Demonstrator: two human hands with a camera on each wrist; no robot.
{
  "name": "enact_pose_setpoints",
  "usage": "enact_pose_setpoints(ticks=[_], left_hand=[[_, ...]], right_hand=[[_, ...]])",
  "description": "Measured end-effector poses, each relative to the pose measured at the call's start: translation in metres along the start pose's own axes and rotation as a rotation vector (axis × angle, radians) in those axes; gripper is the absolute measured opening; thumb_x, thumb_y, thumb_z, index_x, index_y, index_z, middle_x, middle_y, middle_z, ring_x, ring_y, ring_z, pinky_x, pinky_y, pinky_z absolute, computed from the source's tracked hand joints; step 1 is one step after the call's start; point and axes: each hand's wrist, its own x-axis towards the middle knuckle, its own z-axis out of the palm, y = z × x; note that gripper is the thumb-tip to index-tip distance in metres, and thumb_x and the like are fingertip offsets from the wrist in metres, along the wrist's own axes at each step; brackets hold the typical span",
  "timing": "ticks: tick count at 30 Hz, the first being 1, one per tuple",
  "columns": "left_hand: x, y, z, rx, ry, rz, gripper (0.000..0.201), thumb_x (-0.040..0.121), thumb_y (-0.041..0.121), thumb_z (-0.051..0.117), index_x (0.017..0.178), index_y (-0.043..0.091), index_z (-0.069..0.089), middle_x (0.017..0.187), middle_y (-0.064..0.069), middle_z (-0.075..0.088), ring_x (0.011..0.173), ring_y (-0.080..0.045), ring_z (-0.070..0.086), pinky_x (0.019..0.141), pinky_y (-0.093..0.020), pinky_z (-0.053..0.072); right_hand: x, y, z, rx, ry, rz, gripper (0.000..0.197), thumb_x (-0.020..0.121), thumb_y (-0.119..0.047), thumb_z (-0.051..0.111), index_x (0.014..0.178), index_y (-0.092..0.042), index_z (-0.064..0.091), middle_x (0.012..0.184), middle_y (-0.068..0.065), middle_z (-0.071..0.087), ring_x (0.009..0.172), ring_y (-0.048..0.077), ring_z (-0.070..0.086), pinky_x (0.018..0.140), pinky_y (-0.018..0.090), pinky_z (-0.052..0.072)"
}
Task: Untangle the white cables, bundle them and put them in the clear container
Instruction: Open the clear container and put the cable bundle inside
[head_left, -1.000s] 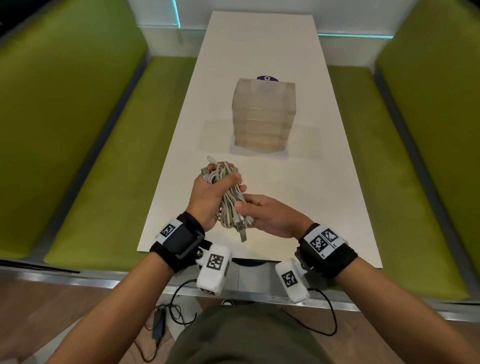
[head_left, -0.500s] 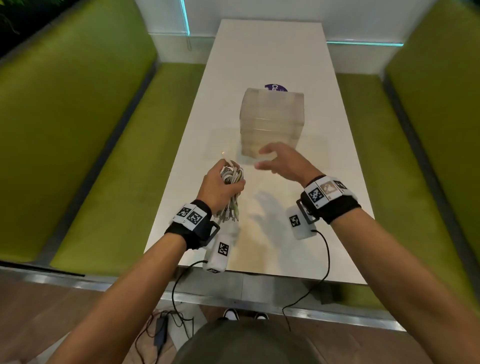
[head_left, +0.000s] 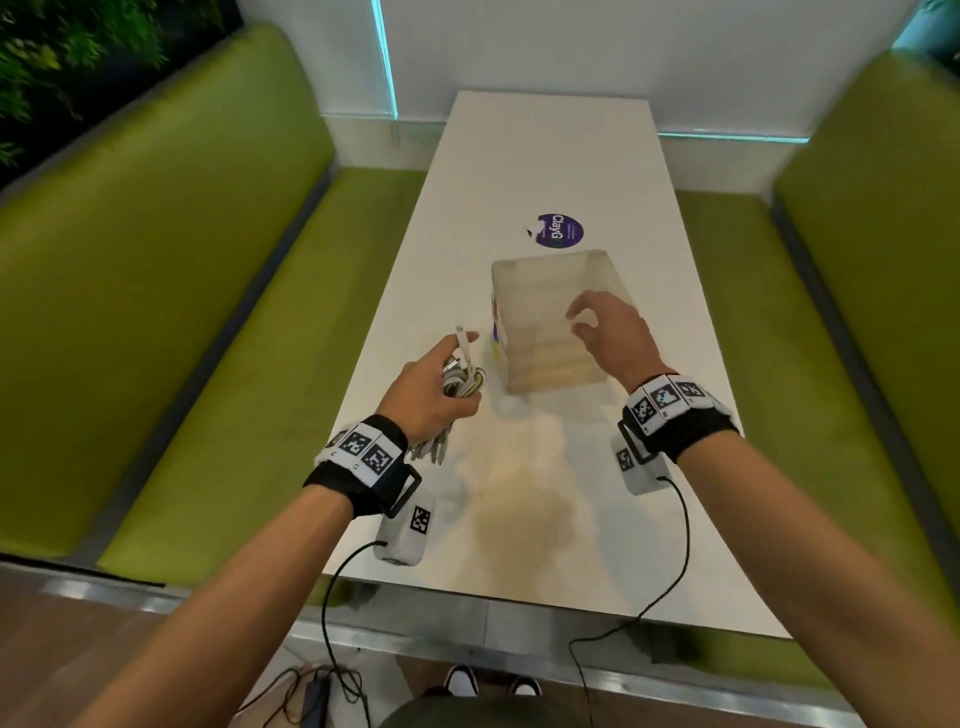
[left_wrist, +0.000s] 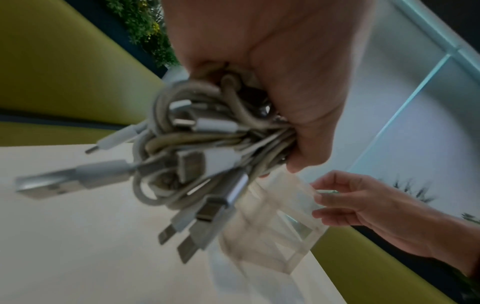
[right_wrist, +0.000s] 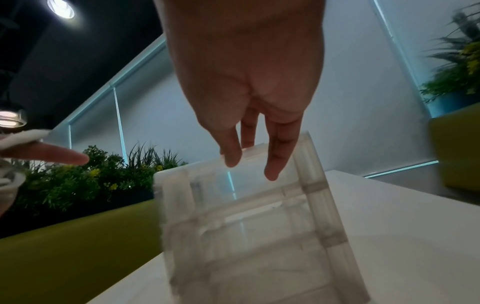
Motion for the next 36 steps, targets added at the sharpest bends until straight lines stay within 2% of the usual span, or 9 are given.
enact_pose_setpoints(ticks=[6,10,12,18,22,28,32,34,36], left_hand=[[-0.007,0.012,0.007,0.236,-0.142,0.062,0.075,0.076,0.021,0.069,0.137,0.047,0.034,0.067,0.01,0.057,0.06,-0.02,0.054,0.067,-0.039,0.054],[-0.012,0.02,0.018,0.304,-0.216,0.092,0.078,0.076,0.024,0.068,0.138,0.052,0.029,0.078,0.005,0.062,0.071,-0.024,0.059,0.069,-0.036,0.052],[-0.012,0.023,0.022,0.338,-0.245,0.096,0.082,0.076,0.023,0.068,0.14,0.053,0.025,0.088,0.004,0.065,0.075,-0.024,0.061,0.07,-0.035,0.052],[-0.022,0.025,0.024,0.43,-0.371,0.084,0.087,0.072,0.021,0.068,0.139,0.055,0.024,0.106,0.003,0.069,0.076,-0.022,0.063,0.074,-0.039,0.054],[-0.034,0.019,0.026,0.46,-0.429,0.065,0.088,0.073,0.021,0.069,0.14,0.056,0.023,0.103,0.0,0.069,0.074,-0.022,0.063,0.071,-0.037,0.055],[-0.048,0.013,0.028,0.399,-0.428,0.06,0.095,0.074,0.018,0.069,0.134,0.069,0.015,0.095,-0.001,0.071,0.071,-0.024,0.063,0.071,-0.043,0.055],[-0.047,0.012,0.03,0.387,-0.426,0.049,0.094,0.072,0.02,0.069,0.132,0.071,0.015,0.093,-0.001,0.071,0.07,-0.025,0.063,0.071,-0.043,0.056],[-0.046,0.012,0.031,0.37,-0.406,0.037,0.093,0.072,0.019,0.069,0.134,0.067,0.02,0.091,0.001,0.07,0.066,-0.023,0.061,0.068,-0.04,0.056],[-0.046,0.013,0.033,0.342,-0.396,0.027,0.092,0.071,0.017,0.07,0.134,0.065,0.024,0.092,0.002,0.071,0.065,-0.024,0.06,0.068,-0.04,0.056]], right_hand=[[-0.047,0.007,-0.046,0.128,-0.066,0.096,0.042,0.084,0.005,0.045,0.114,-0.02,0.06,0.136,0.002,0.053,0.114,0.024,0.053,0.086,0.026,0.042],[-0.092,-0.011,-0.039,0.169,-0.329,0.119,0.067,0.081,-0.036,0.072,0.139,-0.032,0.041,0.158,0.002,0.017,0.144,0.016,0.018,0.112,0.029,0.022],[-0.105,-0.013,-0.025,0.076,-0.333,0.107,0.068,0.079,-0.036,0.073,0.139,-0.034,0.041,0.16,0.003,0.007,0.145,0.019,0.018,0.113,0.032,0.024],[-0.125,0.0,-0.023,0.215,-0.289,-0.019,0.051,0.085,0.002,0.059,0.128,-0.025,0.057,0.155,-0.003,0.026,0.136,0.014,0.038,0.107,0.029,0.037],[-0.135,0.0,-0.024,0.253,-0.286,-0.037,0.051,0.086,0.006,0.057,0.127,-0.023,0.058,0.153,-0.006,0.03,0.132,0.012,0.042,0.099,0.022,0.041],[-0.14,-0.007,-0.026,0.234,-0.317,-0.024,0.053,0.087,0.003,0.056,0.13,-0.028,0.055,0.155,-0.006,0.025,0.135,0.008,0.034,0.107,0.032,0.039],[-0.178,-0.028,-0.014,-0.006,0.042,-0.058,0.039,0.088,-0.007,0.056,0.125,-0.02,0.057,0.132,0.005,0.047,0.119,0.022,0.047,0.095,0.033,0.044],[-0.196,-0.037,0.005,-0.043,-0.118,-0.018,0.035,0.09,-0.012,0.052,0.124,-0.018,0.058,0.119,0.006,0.053,0.108,0.025,0.051,0.089,0.036,0.046],[-0.199,-0.036,0.031,-0.204,-0.519,0.072,0.044,0.091,-0.017,0.047,0.135,-0.02,0.047,0.126,0.008,0.051,0.112,0.027,0.053,0.09,0.037,0.046]])
